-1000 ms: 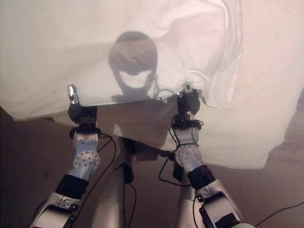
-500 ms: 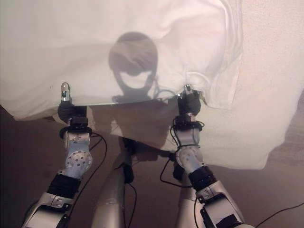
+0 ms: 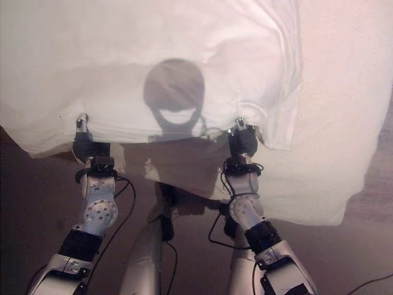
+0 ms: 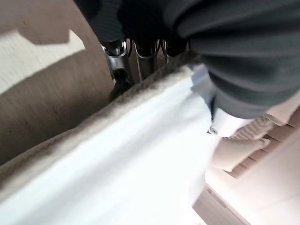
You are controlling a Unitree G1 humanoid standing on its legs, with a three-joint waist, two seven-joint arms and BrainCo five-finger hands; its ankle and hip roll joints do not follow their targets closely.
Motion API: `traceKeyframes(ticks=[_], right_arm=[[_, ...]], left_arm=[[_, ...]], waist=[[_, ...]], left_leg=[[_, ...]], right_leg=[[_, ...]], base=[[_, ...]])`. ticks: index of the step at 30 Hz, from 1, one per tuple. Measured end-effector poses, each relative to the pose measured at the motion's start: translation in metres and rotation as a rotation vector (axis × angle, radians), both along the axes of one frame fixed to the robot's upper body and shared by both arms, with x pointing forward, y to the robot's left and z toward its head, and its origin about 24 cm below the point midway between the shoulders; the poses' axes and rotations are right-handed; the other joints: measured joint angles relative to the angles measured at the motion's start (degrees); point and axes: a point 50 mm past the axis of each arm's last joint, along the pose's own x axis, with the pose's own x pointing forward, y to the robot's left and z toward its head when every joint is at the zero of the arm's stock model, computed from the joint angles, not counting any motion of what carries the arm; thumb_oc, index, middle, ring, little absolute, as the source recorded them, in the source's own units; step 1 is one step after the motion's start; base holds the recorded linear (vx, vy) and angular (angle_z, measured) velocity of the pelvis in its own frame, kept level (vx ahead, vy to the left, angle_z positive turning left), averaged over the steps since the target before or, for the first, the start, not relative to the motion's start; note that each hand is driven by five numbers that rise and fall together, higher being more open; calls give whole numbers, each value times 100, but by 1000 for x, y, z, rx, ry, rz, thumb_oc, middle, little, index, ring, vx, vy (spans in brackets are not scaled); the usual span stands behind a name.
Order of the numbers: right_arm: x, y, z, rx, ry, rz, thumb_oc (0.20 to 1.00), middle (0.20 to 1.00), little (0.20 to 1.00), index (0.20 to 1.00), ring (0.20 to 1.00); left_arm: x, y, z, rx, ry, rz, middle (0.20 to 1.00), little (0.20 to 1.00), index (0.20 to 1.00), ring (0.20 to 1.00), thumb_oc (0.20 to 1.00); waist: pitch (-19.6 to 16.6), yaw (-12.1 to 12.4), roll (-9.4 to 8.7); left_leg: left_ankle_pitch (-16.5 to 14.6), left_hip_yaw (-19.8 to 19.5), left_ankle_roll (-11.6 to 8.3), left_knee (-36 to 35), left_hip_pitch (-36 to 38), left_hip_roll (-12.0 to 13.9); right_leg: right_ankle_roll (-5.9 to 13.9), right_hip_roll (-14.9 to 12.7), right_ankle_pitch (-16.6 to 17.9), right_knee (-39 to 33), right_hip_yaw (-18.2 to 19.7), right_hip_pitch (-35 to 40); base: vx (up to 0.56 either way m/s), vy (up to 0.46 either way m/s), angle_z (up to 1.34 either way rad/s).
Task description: Make the bed
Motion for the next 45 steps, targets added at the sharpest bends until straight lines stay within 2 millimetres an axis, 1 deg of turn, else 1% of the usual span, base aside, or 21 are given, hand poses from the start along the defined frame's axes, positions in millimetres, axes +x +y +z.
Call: traceKeyframes(ticks=[7, 13, 15, 16, 17, 19, 23, 25, 26, 28, 30, 31, 33, 34, 35, 37, 38, 39, 41, 43, 45], right_arm=[[-18, -14, -54, -44, 152, 13, 200, 200, 200, 200, 200], [-32, -17, -71, -55, 177, 44, 200, 200, 200, 200, 200], [-34, -14, -68, -61, 154, 82, 200, 200, 200, 200, 200], [-36, -13, -66, -79, 131, 94, 200, 200, 200, 200, 200], [-38, -14, -68, -82, 134, 93, 200, 200, 200, 200, 200], [-41, -19, -78, -51, 167, 71, 200, 200, 200, 200, 200], [-44, -33, -86, -63, 200, 37, 200, 200, 200, 200, 200], [-40, -32, -83, -87, 186, 44, 200, 200, 200, 200, 200], [-40, -31, -82, -87, 183, 45, 200, 200, 200, 200, 200], [-46, -34, -97, -85, 235, 45, 200, 200, 200, 200, 200], [-53, -42, -99, -88, 240, 26, 200, 200, 200, 200, 200], [-56, -46, -100, -84, 244, 9, 200, 200, 200, 200, 200], [-68, -65, -102, -95, 254, -46, 200, 200, 200, 200, 200], [-72, -71, -103, -112, 252, -68, 200, 200, 200, 200, 200], [-82, -78, -110, -111, 282, -102, 200, 200, 200, 200, 200], [-82, -68, -116, -57, 306, -101, 200, 200, 200, 200, 200], [-80, -63, -117, -48, 313, -91, 200, 200, 200, 200, 200], [-80, -62, -120, -51, 327, -88, 200, 200, 200, 200, 200], [-78, -54, -122, -46, 344, -70, 200, 200, 200, 200, 200], [-76, -51, -119, -49, 332, -61, 200, 200, 200, 200, 200], [-75, -52, -116, -57, 314, -62, 200, 200, 200, 200, 200]], left_arm=[[-12, 6, -41, 73, 114, -42, 200, 200, 200, 200, 200], [-21, 14, -45, 139, 111, -61, 200, 200, 200, 200, 200], [-23, 21, -39, 139, 79, -38, 200, 200, 200, 200, 200], [-23, 27, -37, 173, 79, -14, 200, 200, 200, 200, 200], [-23, 27, -38, 178, 84, -13, 200, 200, 200, 200, 200], [-25, 22, -41, 196, 96, -50, 200, 200, 200, 200, 200], [-29, 7, -55, 163, 117, -90, 200, 200, 200, 200, 200], [-28, 12, -52, 189, 119, -82, 200, 200, 200, 200, 200], [-28, 13, -52, 196, 119, -80, 200, 200, 200, 200, 200], [-29, 14, -51, 270, 130, -68, 200, 200, 200, 200, 200], [-27, 6, -50, 301, 129, -96, 200, 200, 200, 200, 200], [-26, 2, -52, 307, 134, -115, 200, 200, 200, 200, 200], [-32, -11, -62, 340, 172, -172, 200, 200, 200, 200, 200], [-33, -13, -64, 364, 180, -190, 200, 200, 200, 200, 200], [-29, -28, -64, 360, 166, -232, 200, 200, 200, 200, 200], [-35, -19, -68, 378, 190, -215, 200, 200, 200, 200, 200], [-37, -13, -71, 398, 210, -203, 200, 200, 200, 200, 200], [-38, -12, -71, 404, 217, -200, 200, 200, 200, 200, 200], [-41, -5, -74, 415, 235, -178, 200, 200, 200, 200, 200], [-43, 1, -74, 432, 248, -163, 200, 200, 200, 200, 200], [-44, -2, -75, 415, 241, -159, 200, 200, 200, 200, 200]], waist=[[-5, -46, 11], [2, 54, 31], [-4, 131, 74], [-14, 93, 65], [-28, 64, 80], [-91, 7, 125], [-327, 113, 268], [-631, 230, 58], [-664, 295, 0], [-939, 248, -254], [-989, 52, -241], [-1014, -77, -186], [-1272, -182, 261], [-1299, -208, 279], [-1403, -233, 56], [-1468, -259, -1], [-1477, -157, 50], [-1481, -246, 52], [-1521, -138, 98], [-1585, -105, 70], [-1637, -206, 21]], left_leg=[[-380, 170, 137, -29, 1316, -188], [-609, 291, 298, -169, 2449, -239], [-540, 224, 215, -374, 2655, -201], [-610, 16, 189, -418, 2673, -133], [-534, 15, 205, -469, 2707, -197], [-545, -69, 144, -449, 2841, -447], [-556, -216, -61, -234, 3072, -450], [-774, -297, -320, 260, 2841, -379], [-948, -306, -117, 404, 2816, -239], [-1252, -952, -713, 850, 2539, 856], [-946, -170, -1055, 576, 2544, 1690], [-814, -173, -1097, 497, 2551, 1668], [-15, -274, -501, -156, 2882, 1118], [-348, -12, -1131, -109, 2993, 967], [-340, 136, -712, -29, 2893, 393], [-661, 186, -412, 181, 2818, 6], [-779, 238, -288, 136, 2871, -12], [-807, 291, -159, 132, 2936, -126], [-666, 367, -27, -520, 3340, -61], [-419, 302, -21, -1212, 3811, -156], [-474, -161, 10, -1344, 3962, -375]], right_leg=[[154, -181, 63, -189, -56, 1452], [519, -549, 837, 567, -189, 1958], [803, 26, 358, 595, 86, 1834], [803, 772, -31, 408, 865, 1659], [795, 870, -33, 195, 841, 1719], [86, 781, -67, -510, 443, 2474], [-54, 643, -120, -582, 159, 2960], [-460, 628, -398, -870, 355, 3113], [-521, 601, -398, -815, 331, 3116], [-498, 440, -377, -802, 291, 3155], [-326, 264, -286, -842, -118, 3395], [-152, 112, -165, -924, -200, 3534], [34, -285, 175, -805, -320, 3618], [412, -507, 285, -758, -323, 3751], [508, -1236, 597, -474, -403, 3862], [415, -1481, 1137, -404, -407, 3751], [108, -1623, 1624, -319, -471, 3656], [150, -1596, 2021, -116, -412, 3553], [994, -1035, 841, 682, 29, 2907], [935, -167, 200, 919, -111, 2552], [422, 570, -100, 321, -189, 2485]], base=[[147, 198, 11], [163, 92, -1], [313, 37, -28], [247, 13, -18], [218, -1, 3], [165, 10, 48], [172, 111, 29], [194, 382, 13], [178, 548, 2], [187, 626, 1], [224, 598, 51], [301, 734, 85], [161, 391, 45], [106, 314, 82], [197, 511, 92], [178, 610, 43], [119, 539, -3], [123, 459, -17], [126, 291, -51], [120, 181, -63], [123, 92, -7]])
